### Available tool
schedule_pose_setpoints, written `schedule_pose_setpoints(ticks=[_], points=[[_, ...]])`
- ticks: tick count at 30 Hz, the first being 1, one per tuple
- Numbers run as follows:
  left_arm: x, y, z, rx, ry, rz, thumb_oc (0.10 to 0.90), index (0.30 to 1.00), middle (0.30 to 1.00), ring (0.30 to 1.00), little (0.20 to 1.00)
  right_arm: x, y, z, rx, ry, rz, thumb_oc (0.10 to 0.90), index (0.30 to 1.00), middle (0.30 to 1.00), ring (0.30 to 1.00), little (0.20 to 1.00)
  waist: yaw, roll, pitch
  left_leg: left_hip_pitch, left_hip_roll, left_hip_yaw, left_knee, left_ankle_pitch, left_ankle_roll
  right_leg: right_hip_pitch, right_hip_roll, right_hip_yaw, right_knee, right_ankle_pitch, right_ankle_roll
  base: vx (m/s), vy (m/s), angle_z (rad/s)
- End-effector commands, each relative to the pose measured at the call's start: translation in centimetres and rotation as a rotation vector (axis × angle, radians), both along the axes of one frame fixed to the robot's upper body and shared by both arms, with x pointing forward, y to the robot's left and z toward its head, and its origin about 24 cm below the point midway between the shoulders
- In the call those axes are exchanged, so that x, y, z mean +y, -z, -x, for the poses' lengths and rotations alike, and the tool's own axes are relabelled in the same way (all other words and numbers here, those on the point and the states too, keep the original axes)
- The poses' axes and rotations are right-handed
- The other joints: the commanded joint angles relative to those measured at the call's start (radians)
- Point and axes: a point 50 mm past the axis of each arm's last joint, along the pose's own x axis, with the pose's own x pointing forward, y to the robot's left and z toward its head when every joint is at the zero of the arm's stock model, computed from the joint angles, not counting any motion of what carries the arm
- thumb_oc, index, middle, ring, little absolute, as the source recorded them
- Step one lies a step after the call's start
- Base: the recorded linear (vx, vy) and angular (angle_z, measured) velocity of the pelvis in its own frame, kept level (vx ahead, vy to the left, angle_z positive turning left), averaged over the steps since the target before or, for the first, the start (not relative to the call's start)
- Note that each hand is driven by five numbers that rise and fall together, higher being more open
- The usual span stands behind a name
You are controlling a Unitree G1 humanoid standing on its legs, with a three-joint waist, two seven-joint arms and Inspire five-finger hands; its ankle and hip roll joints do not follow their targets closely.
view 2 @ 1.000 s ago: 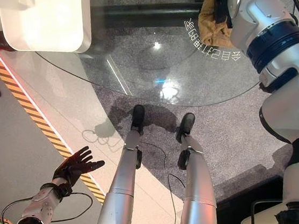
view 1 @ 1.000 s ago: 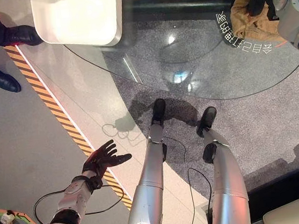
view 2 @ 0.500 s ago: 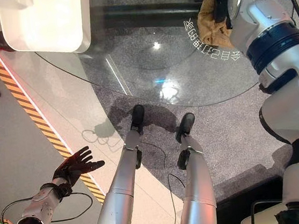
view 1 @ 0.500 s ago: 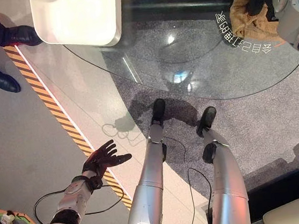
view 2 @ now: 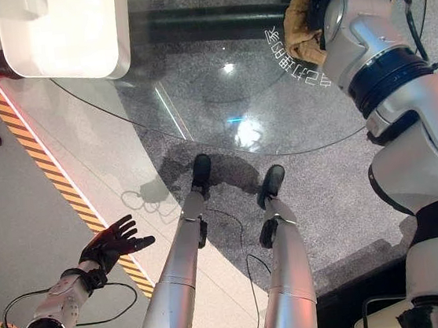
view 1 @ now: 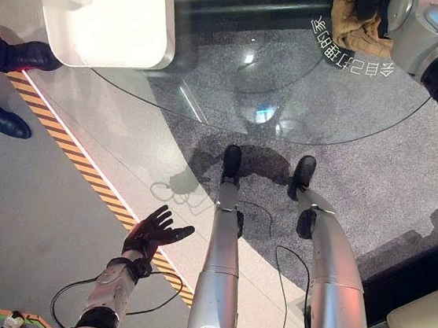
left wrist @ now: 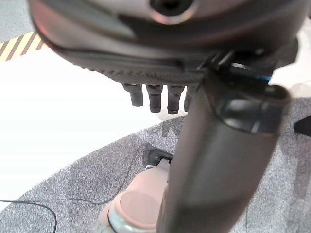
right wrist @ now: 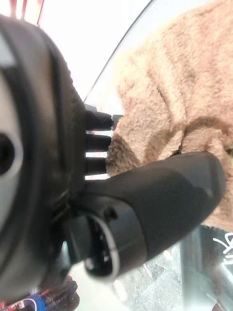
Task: Wipe the table with a cloth and put it in the basket.
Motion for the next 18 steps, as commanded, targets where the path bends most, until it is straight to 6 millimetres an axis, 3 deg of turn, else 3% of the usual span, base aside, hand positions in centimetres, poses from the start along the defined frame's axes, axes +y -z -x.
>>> schedule_pose_setpoints(ticks=[1, 18], points=[[0.6, 2.1, 2.7, 0.075, -0.017, -0.019, 0.800, 0.900, 0.900, 0.900, 0.900, 3.9, -3.5, 1.3, -0.188, -0.157, 0.055, 0.100, 0.300, 0.300, 0.300, 0.200, 0.027, 0.026, -0.012, 0.021, -0.034, 0.003, 0.054, -0.084, 0.064, 0.083, 0.001, -0.003, -0.085, -0.015, 0.060, 0.00, 0.000, 0.00], [0.2, 2.4, 3.2, 0.072, -0.009, -0.028, 0.800, 0.900, 0.900, 0.900, 0.900, 10.5, -3.0, 2.0, -0.209, -0.338, 0.161, 0.100, 0.300, 0.300, 0.300, 0.200, 0.054, 0.011, -0.012, 0.024, -0.040, -0.014, 0.051, -0.081, 0.068, 0.104, -0.002, -0.022, -0.096, -0.015, 0.069, 0.00, 0.000, 0.00]])
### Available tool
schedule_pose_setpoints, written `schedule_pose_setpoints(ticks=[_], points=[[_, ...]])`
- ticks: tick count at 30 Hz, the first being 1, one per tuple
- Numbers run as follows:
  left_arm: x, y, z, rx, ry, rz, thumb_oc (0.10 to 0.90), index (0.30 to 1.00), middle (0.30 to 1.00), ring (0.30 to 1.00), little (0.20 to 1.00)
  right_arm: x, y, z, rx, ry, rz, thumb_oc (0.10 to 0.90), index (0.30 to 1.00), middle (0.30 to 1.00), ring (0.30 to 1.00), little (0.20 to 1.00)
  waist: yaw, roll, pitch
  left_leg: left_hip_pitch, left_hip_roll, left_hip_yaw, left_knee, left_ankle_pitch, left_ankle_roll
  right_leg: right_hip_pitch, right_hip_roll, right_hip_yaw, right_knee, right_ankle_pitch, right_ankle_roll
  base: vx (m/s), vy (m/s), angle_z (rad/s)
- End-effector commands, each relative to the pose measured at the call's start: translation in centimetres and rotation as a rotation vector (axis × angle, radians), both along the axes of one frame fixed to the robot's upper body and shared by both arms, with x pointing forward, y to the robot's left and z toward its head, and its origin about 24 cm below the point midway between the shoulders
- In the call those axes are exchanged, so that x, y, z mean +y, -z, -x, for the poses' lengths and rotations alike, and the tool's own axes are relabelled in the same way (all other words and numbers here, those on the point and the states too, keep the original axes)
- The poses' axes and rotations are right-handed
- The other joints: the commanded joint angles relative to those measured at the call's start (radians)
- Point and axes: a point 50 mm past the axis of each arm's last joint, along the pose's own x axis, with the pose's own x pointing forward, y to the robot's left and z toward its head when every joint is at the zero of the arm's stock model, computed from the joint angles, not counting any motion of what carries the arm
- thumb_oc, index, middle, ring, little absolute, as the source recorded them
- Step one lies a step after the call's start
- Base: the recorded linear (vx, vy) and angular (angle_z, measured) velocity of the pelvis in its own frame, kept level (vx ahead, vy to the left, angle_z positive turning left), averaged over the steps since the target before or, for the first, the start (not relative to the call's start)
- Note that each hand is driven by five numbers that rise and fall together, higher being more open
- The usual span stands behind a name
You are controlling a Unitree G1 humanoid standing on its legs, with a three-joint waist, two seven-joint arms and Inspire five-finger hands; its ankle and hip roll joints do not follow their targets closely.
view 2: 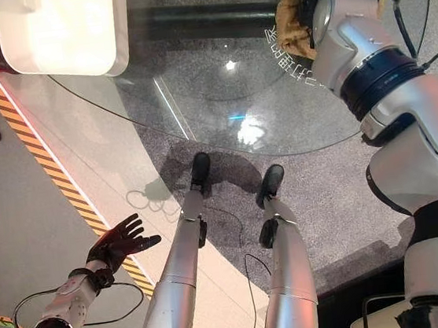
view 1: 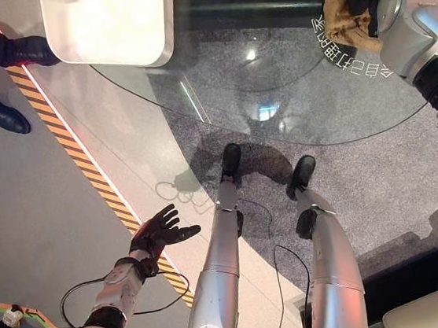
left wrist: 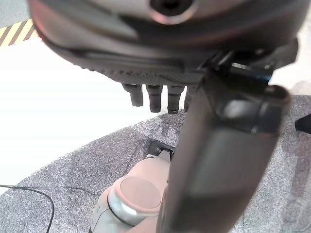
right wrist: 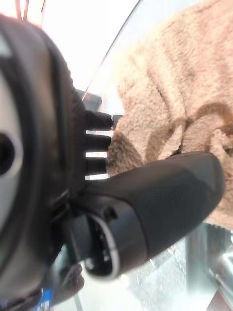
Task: Wipe the table with a cloth and put it in the basket.
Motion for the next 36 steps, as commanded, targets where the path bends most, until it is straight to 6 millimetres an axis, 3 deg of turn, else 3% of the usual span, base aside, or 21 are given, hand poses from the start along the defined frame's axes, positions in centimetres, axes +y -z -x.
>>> schedule_pose_setpoints(ticks=[1, 20, 36], points=[[1.4, 2.0, 3.3, 0.082, -0.016, -0.063, 0.800, 0.900, 0.900, 0.900, 0.900, 8.5, -2.7, 1.8, -0.164, -0.310, 0.123, 0.100, 0.300, 0.300, 0.300, 0.200, 0.036, 0.000, -0.011, 0.019, -0.054, 0.010, 0.080, -0.096, 0.084, 0.106, -0.017, 0.004, -0.099, -0.009, 0.088, 0.00, 0.000, 0.00], [1.8, 2.2, 3.8, 0.081, -0.011, -0.079, 0.800, 0.900, 0.900, 0.900, 0.900, 13.3, -1.0, 2.9, -0.162, -0.505, 0.219, 0.100, 0.300, 0.300, 0.300, 0.200, 0.053, -0.005, -0.011, 0.012, -0.062, -0.006, 0.089, -0.097, 0.087, 0.118, -0.019, -0.008, -0.108, -0.004, 0.098, 0.01, -0.005, 0.03], [2.2, 2.1, 3.8, 0.080, -0.012, -0.084, 0.800, 0.900, 0.900, 0.900, 0.900, 15.0, 0.0, 3.6, -0.139, -0.564, 0.264, 0.100, 0.300, 0.300, 0.300, 0.200, 0.057, -0.007, -0.011, 0.004, -0.066, -0.011, 0.101, -0.101, 0.091, 0.115, -0.017, -0.010, -0.095, -0.007, 0.102, 0.00, -0.001, 0.03]])
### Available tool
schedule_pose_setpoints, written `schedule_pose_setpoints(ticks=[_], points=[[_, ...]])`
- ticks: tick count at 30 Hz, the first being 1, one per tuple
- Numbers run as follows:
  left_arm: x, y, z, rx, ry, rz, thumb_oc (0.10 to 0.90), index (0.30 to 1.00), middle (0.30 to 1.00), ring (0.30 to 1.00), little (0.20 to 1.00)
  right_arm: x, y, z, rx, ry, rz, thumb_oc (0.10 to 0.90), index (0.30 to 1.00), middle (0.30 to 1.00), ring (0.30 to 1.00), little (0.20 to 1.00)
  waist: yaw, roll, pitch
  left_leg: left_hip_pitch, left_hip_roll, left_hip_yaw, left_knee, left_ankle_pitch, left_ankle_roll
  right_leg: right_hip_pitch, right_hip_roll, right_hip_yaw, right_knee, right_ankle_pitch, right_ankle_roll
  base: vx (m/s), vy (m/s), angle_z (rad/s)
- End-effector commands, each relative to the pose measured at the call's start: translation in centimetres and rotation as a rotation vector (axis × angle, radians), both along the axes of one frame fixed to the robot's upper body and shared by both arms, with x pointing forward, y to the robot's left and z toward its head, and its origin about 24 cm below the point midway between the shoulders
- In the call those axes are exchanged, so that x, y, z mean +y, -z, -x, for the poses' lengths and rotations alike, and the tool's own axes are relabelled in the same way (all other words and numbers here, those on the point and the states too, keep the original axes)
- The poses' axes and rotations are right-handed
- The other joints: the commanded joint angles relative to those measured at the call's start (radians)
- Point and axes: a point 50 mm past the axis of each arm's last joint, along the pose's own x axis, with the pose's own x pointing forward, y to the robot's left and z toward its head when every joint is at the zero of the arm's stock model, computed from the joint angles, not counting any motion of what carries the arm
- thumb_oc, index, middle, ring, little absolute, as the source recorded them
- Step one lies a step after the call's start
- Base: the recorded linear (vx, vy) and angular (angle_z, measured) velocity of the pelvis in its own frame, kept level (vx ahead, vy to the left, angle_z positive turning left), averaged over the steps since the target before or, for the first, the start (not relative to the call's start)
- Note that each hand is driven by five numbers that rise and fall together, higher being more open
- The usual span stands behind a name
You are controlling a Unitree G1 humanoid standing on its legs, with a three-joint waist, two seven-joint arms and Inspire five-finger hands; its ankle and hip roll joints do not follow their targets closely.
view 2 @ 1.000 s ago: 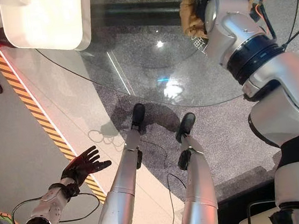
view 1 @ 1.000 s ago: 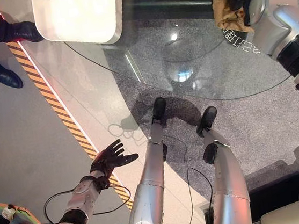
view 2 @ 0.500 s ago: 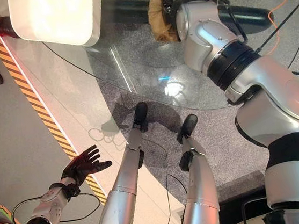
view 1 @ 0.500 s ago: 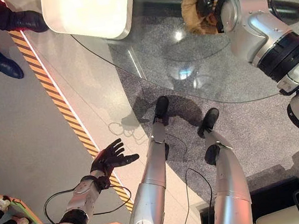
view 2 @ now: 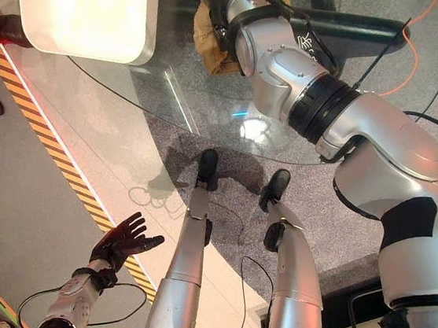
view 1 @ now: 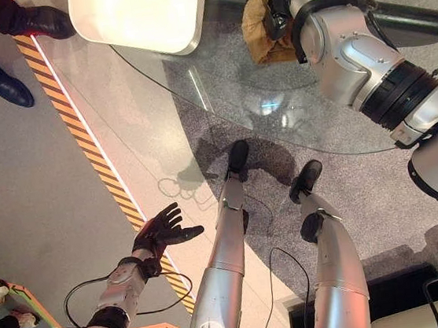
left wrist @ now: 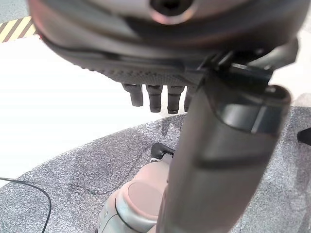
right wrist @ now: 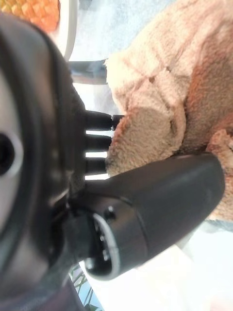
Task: Wipe the table with a cloth and put it in the basket.
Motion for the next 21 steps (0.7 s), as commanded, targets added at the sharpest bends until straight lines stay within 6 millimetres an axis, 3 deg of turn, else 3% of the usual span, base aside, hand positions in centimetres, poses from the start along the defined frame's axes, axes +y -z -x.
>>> schedule_pose_setpoints(ticks=[1, 12, 21], points=[[2.5, 2.2, 3.8, 0.102, -0.043, -0.055, 0.800, 0.900, 0.900, 0.900, 0.900, 5.1, -2.1, 3.1, -0.141, -0.233, 0.054, 0.100, 0.300, 0.300, 0.300, 0.200, 0.015, -0.011, -0.012, 0.010, -0.057, 0.047, 0.108, -0.103, 0.096, 0.087, -0.001, 0.048, -0.088, 0.015, 0.099, 0.00, 0.000, 0.00], [2.8, 1.8, 3.5, 0.101, -0.052, -0.060, 0.800, 0.900, 0.900, 0.900, 0.900, 2.2, -2.9, 1.9, -0.182, -0.060, -0.010, 0.100, 0.300, 0.300, 0.300, 0.200, 0.014, -0.012, -0.012, 0.004, -0.056, 0.045, 0.111, -0.105, 0.096, 0.083, 0.000, 0.050, -0.085, 0.016, 0.101, 0.00, 0.000, 0.00], [3.3, 1.8, 3.8, 0.102, -0.069, -0.072, 0.800, 0.900, 0.900, 0.900, 0.900, -5.6, -5.7, 0.9, -0.308, 0.237, -0.111, 0.100, 0.300, 0.300, 0.300, 0.200, 0.009, -0.024, -0.012, -0.003, -0.048, 0.043, 0.122, -0.114, 0.092, 0.086, -0.003, 0.048, -0.090, 0.026, 0.103, 0.00, -0.005, 0.02]])
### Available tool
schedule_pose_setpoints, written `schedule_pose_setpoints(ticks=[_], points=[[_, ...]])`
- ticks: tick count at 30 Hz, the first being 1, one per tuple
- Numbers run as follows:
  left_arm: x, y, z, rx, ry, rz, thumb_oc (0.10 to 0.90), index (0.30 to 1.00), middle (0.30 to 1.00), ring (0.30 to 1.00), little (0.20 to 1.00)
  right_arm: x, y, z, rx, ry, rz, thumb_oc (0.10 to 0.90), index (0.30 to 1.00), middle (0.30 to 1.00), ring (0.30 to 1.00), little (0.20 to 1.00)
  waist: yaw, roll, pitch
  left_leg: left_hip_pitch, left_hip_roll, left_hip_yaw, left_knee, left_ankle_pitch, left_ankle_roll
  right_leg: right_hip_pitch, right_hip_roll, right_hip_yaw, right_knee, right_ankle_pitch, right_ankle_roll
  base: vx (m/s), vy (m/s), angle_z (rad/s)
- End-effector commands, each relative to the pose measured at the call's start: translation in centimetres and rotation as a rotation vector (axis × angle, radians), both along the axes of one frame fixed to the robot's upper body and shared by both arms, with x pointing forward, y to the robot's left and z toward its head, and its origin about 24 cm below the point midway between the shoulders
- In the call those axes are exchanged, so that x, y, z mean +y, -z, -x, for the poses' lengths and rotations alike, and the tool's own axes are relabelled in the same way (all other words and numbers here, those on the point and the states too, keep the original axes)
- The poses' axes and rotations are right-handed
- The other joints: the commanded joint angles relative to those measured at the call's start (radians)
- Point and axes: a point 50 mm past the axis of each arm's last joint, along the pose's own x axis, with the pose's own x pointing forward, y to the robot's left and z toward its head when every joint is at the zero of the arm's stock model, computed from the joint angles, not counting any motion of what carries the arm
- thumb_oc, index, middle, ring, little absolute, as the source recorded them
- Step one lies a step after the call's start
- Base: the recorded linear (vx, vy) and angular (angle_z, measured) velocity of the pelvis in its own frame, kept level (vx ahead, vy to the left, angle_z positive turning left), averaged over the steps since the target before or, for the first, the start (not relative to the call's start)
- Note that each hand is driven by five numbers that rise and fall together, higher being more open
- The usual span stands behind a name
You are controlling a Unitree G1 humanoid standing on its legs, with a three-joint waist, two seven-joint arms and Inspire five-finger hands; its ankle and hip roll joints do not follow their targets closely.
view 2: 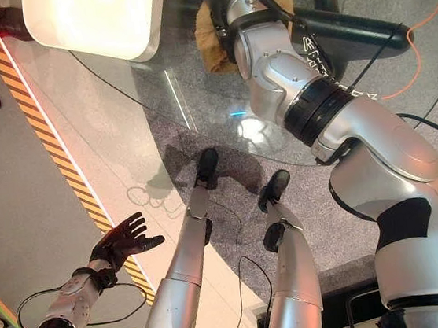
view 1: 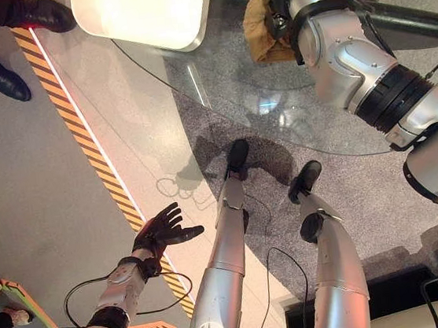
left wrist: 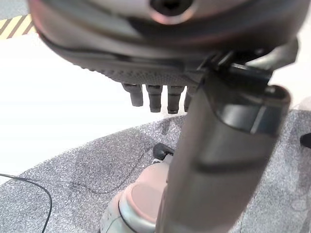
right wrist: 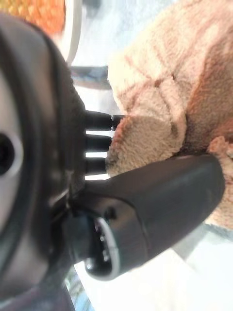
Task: Wipe the table with a cloth and put it in the basket.
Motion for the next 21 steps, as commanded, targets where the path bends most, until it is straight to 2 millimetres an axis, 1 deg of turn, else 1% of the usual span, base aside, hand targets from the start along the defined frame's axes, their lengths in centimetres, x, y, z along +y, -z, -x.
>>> schedule_pose_setpoints(ticks=[1, 3, 4, 6, 7, 8, 9, 10, 11, 12, 14, 16, 17, 18, 21], points=[[3.3, 1.9, 3.9, 0.101, -0.066, -0.072, 0.800, 0.900, 0.900, 0.900, 0.900, -5.2, -6.3, 1.9, -0.274, 0.203, -0.040, 0.100, 0.300, 0.300, 0.300, 0.200, -0.001, -0.021, -0.011, 0.004, -0.042, 0.064, 0.115, -0.116, 0.093, 0.077, 0.003, 0.070, -0.089, 0.029, 0.101, 0.00, 0.000, 0.00], [3.2, 1.9, 4.0, 0.100, -0.070, -0.068, 0.800, 0.900, 0.900, 0.900, 0.900, -6.9, -6.9, 2.2, -0.296, 0.256, -0.062, 0.100, 0.300, 0.300, 0.300, 0.200, -0.005, -0.019, -0.011, 0.002, -0.041, 0.066, 0.117, -0.117, 0.092, 0.073, 0.003, 0.074, -0.087, 0.029, 0.100, 0.00, 0.000, 0.00], [3.2, 1.9, 4.0, 0.100, -0.070, -0.068, 0.800, 0.900, 0.900, 0.900, 0.900, -7.0, -6.9, 2.2, -0.298, 0.261, -0.064, 0.100, 0.300, 0.300, 0.300, 0.200, -0.006, -0.019, -0.011, 0.002, -0.041, 0.066, 0.117, -0.117, 0.092, 0.073, 0.003, 0.074, -0.087, 0.029, 0.100, 0.00, 0.000, 0.00], [3.4, 1.9, 4.1, 0.103, -0.071, -0.068, 0.800, 0.900, 0.900, 0.900, 0.900, -9.0, -7.2, 2.5, -0.317, 0.327, -0.099, 0.100, 0.300, 0.300, 0.300, 0.200, -0.009, -0.017, -0.011, 0.002, -0.041, 0.068, 0.120, -0.118, 0.092, 0.071, 0.001, 0.077, -0.084, 0.029, 0.099, 0.00, 0.000, 0.00], [3.4, 1.8, 4.0, 0.103, -0.072, -0.067, 0.800, 0.900, 0.900, 0.900, 0.900, -10.3, -7.3, 2.7, -0.324, 0.368, -0.115, 0.100, 0.300, 0.300, 0.300, 0.200, -0.012, -0.015, -0.011, 0.003, -0.041, 0.070, 0.121, -0.119, 0.093, 0.070, 0.000, 0.078, -0.084, 0.029, 0.099, 0.00, 0.000, 0.00], [3.5, 1.8, 4.1, 0.103, -0.072, -0.066, 0.800, 0.900, 0.900, 0.900, 0.900, -11.1, -7.3, 2.8, -0.328, 0.392, -0.124, 0.100, 0.300, 0.300, 0.300, 0.200, -0.014, -0.013, -0.011, 0.003, -0.041, 0.070, 0.120, -0.120, 0.093, 0.069, 0.000, 0.080, -0.083, 0.030, 0.098, 0.00, 0.000, 0.00], [3.5, 1.8, 4.1, 0.104, -0.071, -0.066, 0.800, 0.900, 0.900, 0.900, 0.900, -11.6, -7.3, 2.9, -0.330, 0.409, -0.130, 0.100, 0.300, 0.300, 0.300, 0.200, -0.015, -0.012, -0.011, 0.004, -0.040, 0.070, 0.121, -0.120, 0.094, 0.067, -0.001, 0.081, -0.082, 0.030, 0.098, 0.00, 0.000, 0.00], [3.7, 1.8, 4.2, 0.105, -0.070, -0.065, 0.800, 0.900, 0.900, 0.900, 0.900, -12.9, -7.2, 3.2, -0.331, 0.455, -0.137, 0.100, 0.300, 0.300, 0.300, 0.200, -0.017, -0.010, -0.011, 0.007, -0.040, 0.073, 0.120, -0.120, 0.094, 0.068, -0.002, 0.082, -0.085, 0.031, 0.097, 0.00, 0.000, 0.00], [3.7, 1.8, 4.2, 0.105, -0.069, -0.064, 0.800, 0.900, 0.900, 0.900, 0.900, -13.2, -7.2, 3.2, -0.331, 0.467, -0.141, 0.100, 0.300, 0.300, 0.300, 0.200, -0.018, -0.009, -0.011, 0.008, -0.040, 0.073, 0.119, -0.120, 0.094, 0.069, -0.002, 0.083, -0.086, 0.032, 0.097, 0.00, 0.000, 0.00], [3.8, 1.8, 4.2, 0.106, -0.073, -0.060, 0.800, 0.900, 0.900, 0.900, 0.900, -14.5, -7.3, 3.6, -0.336, 0.517, -0.153, 0.100, 0.300, 0.300, 0.300, 0.200, -0.024, -0.007, -0.011, 0.011, -0.038, 0.077, 0.118, -0.121, 0.095, 0.069, -0.003, 0.085, -0.087, 0.032, 0.096, 0.00, 0.000, 0.00], [3.9, 1.8, 4.2, 0.106, -0.072, -0.057, 0.800, 0.900, 0.900, 0.900, 0.900, -15.7, -7.2, 4.0, -0.341, 0.565, -0.167, 0.100, 0.300, 0.300, 0.300, 0.200, -0.028, -0.006, -0.011, 0.014, -0.036, 0.080, 0.116, -0.122, 0.095, 0.068, -0.004, 0.088, -0.087, 0.032, 0.096, 0.00, 0.000, 0.00], [4.0, 1.7, 4.1, 0.107, -0.073, -0.055, 0.800, 0.900, 0.900, 0.900, 0.900, -17.5, -6.9, 4.6, -0.344, 0.626, -0.192, 0.100, 0.300, 0.300, 0.300, 0.200, -0.035, -0.005, -0.011, 0.014, -0.034, 0.084, 0.117, -0.123, 0.095, 0.066, -0.004, 0.091, -0.086, 0.033, 0.096, 0.00, 0.000, 0.00], [4.0, 1.6, 4.1, 0.108, -0.073, -0.055, 0.800, 0.900, 0.900, 0.900, 0.900, -17.9, -6.8, 4.7, -0.344, 0.644, -0.199, 0.100, 0.300, 0.300, 0.300, 0.200, -0.037, -0.005, -0.011, 0.015, -0.033, 0.085, 0.117, -0.123, 0.095, 0.065, -0.003, 0.092, -0.085, 0.033, 0.096, 0.00, 0.000, 0.00], [4.1, 1.6, 4.1, 0.110, -0.075, -0.053, 0.800, 0.900, 0.900, 0.900, 0.900, -19.0, -6.6, 5.1, -0.345, 0.680, -0.216, 0.100, 0.300, 0.300, 0.300, 0.200, -0.042, -0.005, -0.011, 0.016, -0.031, 0.088, 0.116, -0.123, 0.095, 0.064, -0.003, 0.095, -0.086, 0.034, 0.095, 0.00, 0.000, 0.00], [4.5, 1.5, 4.1, 0.117, -0.081, -0.051, 0.800, 0.900, 0.900, 0.900, 0.900, -20.8, -6.3, 5.9, -0.346, 0.741, -0.257, 0.100, 0.300, 0.300, 0.300, 0.200, -0.050, -0.005, -0.011, 0.022, -0.027, 0.093, 0.111, -0.123, 0.096, 0.067, -0.001, 0.099, -0.091, 0.036, 0.094, -0.01, -0.005, -0.06]])
